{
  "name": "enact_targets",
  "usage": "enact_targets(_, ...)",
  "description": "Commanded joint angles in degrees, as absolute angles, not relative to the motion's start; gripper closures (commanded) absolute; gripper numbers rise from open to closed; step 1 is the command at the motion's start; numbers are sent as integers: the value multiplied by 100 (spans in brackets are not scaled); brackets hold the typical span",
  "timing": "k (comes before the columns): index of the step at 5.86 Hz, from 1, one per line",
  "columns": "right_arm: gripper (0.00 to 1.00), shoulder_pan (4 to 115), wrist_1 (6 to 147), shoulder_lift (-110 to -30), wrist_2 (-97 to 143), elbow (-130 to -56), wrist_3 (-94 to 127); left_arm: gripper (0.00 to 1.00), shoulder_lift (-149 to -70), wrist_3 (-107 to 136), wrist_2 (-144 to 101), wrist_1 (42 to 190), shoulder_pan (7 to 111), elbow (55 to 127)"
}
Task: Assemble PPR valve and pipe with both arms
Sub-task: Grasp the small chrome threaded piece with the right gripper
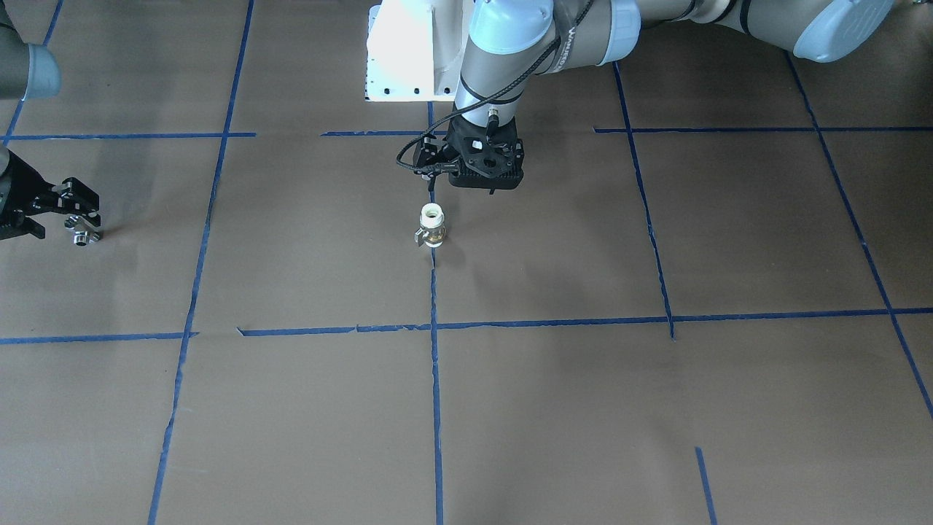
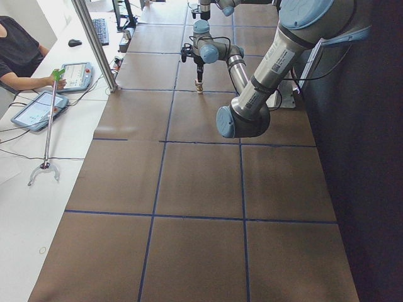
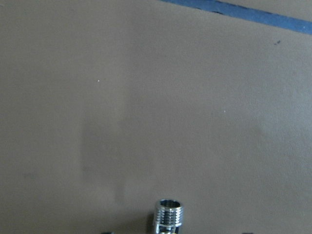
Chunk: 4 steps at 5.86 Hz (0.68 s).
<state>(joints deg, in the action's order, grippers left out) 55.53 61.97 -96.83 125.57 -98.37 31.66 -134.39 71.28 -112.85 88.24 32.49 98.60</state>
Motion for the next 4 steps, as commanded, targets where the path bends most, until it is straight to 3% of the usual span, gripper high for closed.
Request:
enact_targets(1,72,5555,6196,-9659,12594,-9809,3190,0,-13438,7128,-11285,8833,3252,9870)
enact_targets(2,99,5563,6196,-9668,12603,-9817,3190,0,-13438,7128,-11285,8833,3261,9870)
enact_targets(4,100,5572,6240,-9703,12734,-10009,3199,0,-13438,7128,-11285,8842,3287,9870)
